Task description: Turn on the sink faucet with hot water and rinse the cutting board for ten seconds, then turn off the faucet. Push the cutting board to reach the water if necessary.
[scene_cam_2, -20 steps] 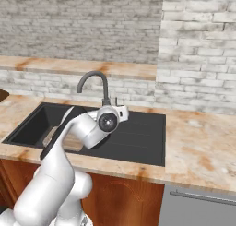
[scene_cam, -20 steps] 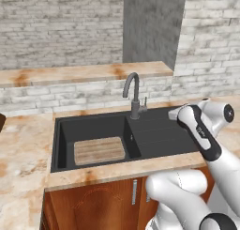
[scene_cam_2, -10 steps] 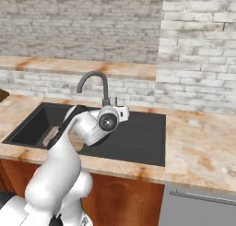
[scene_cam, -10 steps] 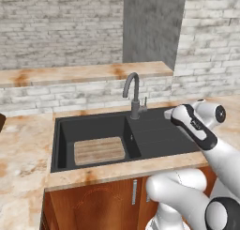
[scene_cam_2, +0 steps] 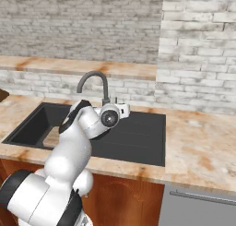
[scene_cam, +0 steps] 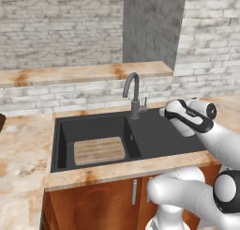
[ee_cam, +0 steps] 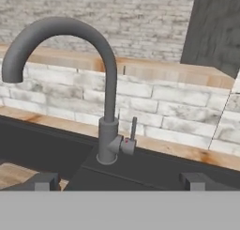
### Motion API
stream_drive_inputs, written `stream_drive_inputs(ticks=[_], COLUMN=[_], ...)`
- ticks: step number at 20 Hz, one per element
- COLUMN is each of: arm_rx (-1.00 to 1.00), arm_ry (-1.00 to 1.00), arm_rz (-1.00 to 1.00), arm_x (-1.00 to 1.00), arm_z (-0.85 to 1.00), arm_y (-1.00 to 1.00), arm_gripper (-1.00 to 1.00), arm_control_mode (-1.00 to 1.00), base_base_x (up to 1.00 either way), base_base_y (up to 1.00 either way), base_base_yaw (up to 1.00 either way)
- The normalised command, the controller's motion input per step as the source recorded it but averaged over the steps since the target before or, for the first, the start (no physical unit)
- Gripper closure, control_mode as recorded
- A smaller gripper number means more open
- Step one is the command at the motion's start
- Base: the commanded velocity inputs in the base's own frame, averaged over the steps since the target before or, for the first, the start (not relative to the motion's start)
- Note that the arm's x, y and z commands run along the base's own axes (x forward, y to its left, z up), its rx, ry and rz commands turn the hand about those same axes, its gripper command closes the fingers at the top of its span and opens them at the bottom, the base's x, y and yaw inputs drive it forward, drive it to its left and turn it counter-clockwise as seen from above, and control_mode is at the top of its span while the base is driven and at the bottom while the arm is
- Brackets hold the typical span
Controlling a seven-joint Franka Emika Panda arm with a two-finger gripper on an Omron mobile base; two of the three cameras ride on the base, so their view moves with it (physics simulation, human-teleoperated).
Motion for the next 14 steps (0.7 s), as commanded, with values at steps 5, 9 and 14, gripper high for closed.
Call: stream_drive_inputs(ticks=[5, 9, 14], arm_rx=[0.00, 0.00, 0.00], arm_ry=[0.00, 0.00, 0.00], arm_rz=[0.00, 0.00, 0.00], arm_x=[0.20, 0.08, 0.00], arm_z=[-0.01, -0.01, -0.05], arm_y=[0.00, 0.00, 0.00], arm_gripper=[-1.00, -1.00, -1.00], arm_control_mode=[-1.00, -1.00, -1.00], base_base_x=[0.00, 0.00, 0.00], base_base_y=[0.00, 0.00, 0.00], base_base_yaw=[0.00, 0.00, 0.00])
